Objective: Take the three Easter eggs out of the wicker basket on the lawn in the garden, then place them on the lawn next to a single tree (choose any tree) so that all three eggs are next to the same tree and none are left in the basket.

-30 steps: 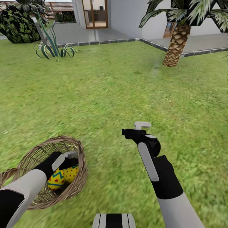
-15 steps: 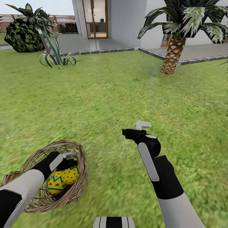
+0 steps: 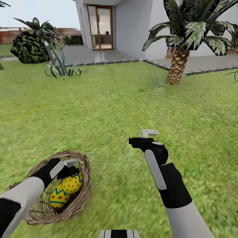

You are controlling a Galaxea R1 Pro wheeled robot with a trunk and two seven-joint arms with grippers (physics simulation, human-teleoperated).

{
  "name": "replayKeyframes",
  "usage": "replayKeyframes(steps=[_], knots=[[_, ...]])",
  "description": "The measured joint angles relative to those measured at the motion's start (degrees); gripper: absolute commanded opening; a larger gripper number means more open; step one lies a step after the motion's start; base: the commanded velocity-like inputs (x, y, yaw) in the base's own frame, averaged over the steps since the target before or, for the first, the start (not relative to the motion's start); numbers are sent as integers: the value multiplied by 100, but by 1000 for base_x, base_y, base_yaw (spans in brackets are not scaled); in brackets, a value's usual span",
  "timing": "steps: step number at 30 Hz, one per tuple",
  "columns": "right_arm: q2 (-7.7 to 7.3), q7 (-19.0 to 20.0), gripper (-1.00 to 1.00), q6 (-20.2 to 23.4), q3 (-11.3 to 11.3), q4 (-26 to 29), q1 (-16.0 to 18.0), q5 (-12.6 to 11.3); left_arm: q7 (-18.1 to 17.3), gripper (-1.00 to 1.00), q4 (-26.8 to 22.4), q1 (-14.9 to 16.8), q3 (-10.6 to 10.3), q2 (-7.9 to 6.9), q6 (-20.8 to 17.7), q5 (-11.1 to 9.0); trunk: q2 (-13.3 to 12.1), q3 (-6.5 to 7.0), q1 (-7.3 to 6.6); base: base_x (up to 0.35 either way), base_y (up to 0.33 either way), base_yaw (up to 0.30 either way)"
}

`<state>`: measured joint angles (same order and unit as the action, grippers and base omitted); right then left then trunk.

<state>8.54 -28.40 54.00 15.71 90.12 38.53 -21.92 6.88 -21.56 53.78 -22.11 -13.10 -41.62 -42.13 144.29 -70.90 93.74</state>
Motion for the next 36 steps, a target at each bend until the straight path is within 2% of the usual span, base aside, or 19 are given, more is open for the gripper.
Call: replayKeyframes(steps=[5, 12, 21, 25, 27, 28, 32, 36], knots=[[25, 62, 100, -70, 86, -128, -140, -135, -48, -100, 68, 88, 26, -128, 126, 28, -2, 22, -2, 0, 0, 0], [25, 62, 100, -69, 86, -354, -354, -211, -49, -100, 75, 89, 26, -128, 178, 22, -2, 22, -3, 0, 0, 0], [25, 62, 100, -63, 86, -359, -352, -206, -63, -100, 94, 92, 26, -128, 189, 24, -2, 22, -3, 0, 0, 0], [26, 76, 100, -96, 93, -432, -481, -344, -91, -100, 119, 81, 26, -259, 162, 12, -2, 22, -3, 0, 0, 0], [25, 78, 100, -101, 94, -444, -546, -412, -94, -100, 121, 80, 27, -316, 158, 9, -4, 66, -8, 0, 0, 0], [25, 78, 100, -103, 95, -450, -723, -837, -95, -100, 121, 80, 30, -322, 157, 5, -5, 66, -7, 0, 0, 0], [25, 79, 100, -103, 95, -455, -743, -858, -96, -100, 123, 79, 31, -327, 156, 4, -5, 66, -8, 0, 0, 0], [25, 79, 100, -103, 95, -456, -744, -862, -96, -100, 134, 79, 29, -328, 156, 6, -10, 154, -19, 0, 0, 0]])
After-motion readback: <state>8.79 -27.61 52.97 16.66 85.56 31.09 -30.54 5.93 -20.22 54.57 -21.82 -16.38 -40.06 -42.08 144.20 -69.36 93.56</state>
